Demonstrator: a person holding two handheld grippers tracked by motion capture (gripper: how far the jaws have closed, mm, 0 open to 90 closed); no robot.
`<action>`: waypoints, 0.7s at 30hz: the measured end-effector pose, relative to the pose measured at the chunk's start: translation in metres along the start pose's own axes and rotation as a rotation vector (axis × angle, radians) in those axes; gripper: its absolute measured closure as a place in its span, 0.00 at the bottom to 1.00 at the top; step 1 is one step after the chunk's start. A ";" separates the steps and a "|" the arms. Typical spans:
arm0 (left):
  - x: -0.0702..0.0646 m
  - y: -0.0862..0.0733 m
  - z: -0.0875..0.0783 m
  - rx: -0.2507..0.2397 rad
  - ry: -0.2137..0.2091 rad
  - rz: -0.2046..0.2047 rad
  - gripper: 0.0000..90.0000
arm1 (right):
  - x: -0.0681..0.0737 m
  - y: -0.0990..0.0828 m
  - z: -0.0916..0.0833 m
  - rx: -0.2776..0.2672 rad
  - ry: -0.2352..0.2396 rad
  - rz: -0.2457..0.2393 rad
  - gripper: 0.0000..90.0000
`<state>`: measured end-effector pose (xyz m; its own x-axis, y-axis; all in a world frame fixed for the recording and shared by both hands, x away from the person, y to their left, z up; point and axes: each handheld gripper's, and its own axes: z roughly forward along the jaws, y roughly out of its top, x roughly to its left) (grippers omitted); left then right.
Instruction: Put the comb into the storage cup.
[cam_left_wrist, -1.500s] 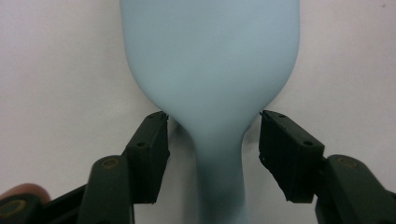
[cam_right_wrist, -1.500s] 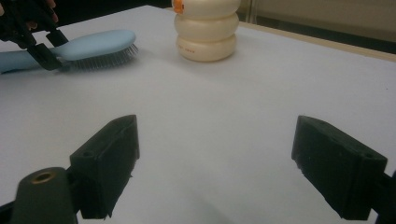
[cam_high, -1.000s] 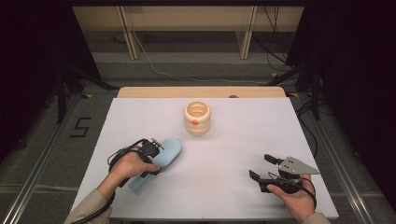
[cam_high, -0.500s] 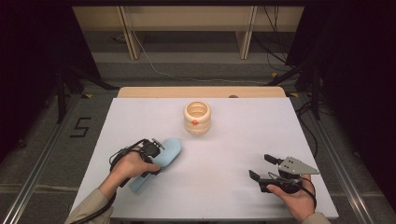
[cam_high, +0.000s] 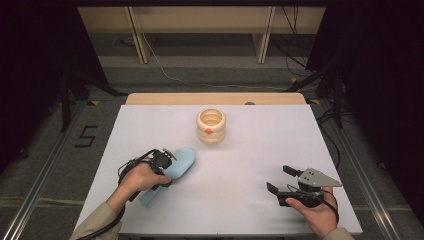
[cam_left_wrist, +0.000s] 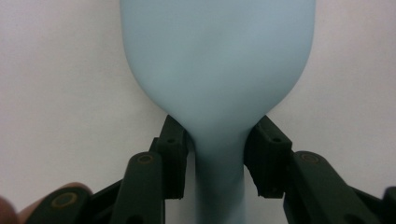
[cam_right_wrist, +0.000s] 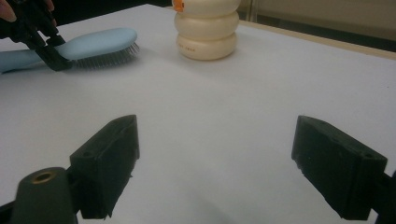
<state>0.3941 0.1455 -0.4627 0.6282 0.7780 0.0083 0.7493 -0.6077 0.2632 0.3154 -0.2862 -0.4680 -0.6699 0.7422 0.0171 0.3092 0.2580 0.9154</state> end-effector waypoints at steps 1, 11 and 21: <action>0.000 0.000 0.000 0.000 0.000 0.000 0.71 | 0.000 0.000 0.000 0.000 0.000 0.000 0.18; 0.000 -0.002 0.000 -0.010 -0.007 -0.021 0.74 | 0.000 0.000 0.000 0.000 0.002 0.001 0.18; 0.002 -0.004 0.000 -0.029 -0.021 -0.043 0.76 | 0.000 0.000 0.000 0.002 0.003 0.002 0.18</action>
<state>0.3922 0.1491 -0.4632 0.6000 0.7996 -0.0238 0.7695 -0.5687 0.2907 0.3155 -0.2863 -0.4684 -0.6712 0.7410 0.0200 0.3115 0.2575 0.9147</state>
